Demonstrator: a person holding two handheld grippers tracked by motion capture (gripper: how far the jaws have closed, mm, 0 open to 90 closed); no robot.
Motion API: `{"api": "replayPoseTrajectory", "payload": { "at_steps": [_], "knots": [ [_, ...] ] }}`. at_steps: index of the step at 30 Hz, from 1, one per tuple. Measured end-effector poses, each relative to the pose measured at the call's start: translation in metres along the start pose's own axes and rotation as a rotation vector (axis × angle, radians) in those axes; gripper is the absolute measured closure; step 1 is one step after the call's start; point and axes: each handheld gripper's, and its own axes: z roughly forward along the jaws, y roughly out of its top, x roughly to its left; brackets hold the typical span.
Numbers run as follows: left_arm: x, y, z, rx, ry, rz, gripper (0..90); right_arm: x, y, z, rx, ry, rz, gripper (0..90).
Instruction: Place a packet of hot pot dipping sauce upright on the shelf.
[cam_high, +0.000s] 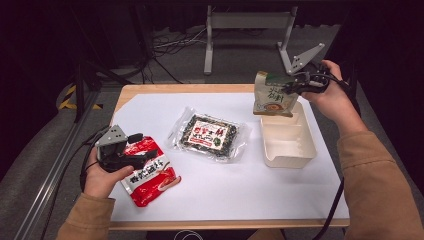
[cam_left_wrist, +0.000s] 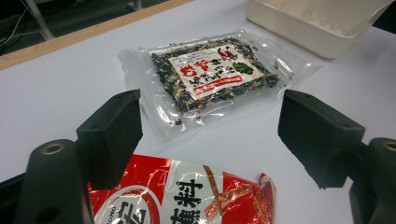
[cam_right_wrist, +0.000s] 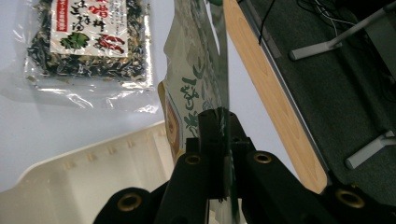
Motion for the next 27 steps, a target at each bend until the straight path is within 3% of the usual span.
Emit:
{"api": "replayPoseTrajectory", "payload": {
  "at_steps": [21, 27],
  "knots": [
    [0.003, -0.003, 0.004, 0.003, -0.009, -0.017, 21.9, -0.023, -0.016, 0.020, -0.013, -0.053, -0.004, 89.1],
    [0.005, -0.004, 0.005, 0.008, -0.012, -0.020, 21.9, -0.026, -0.022, 0.030, 0.019, -0.070, 0.006, 89.1]
  ]
}}
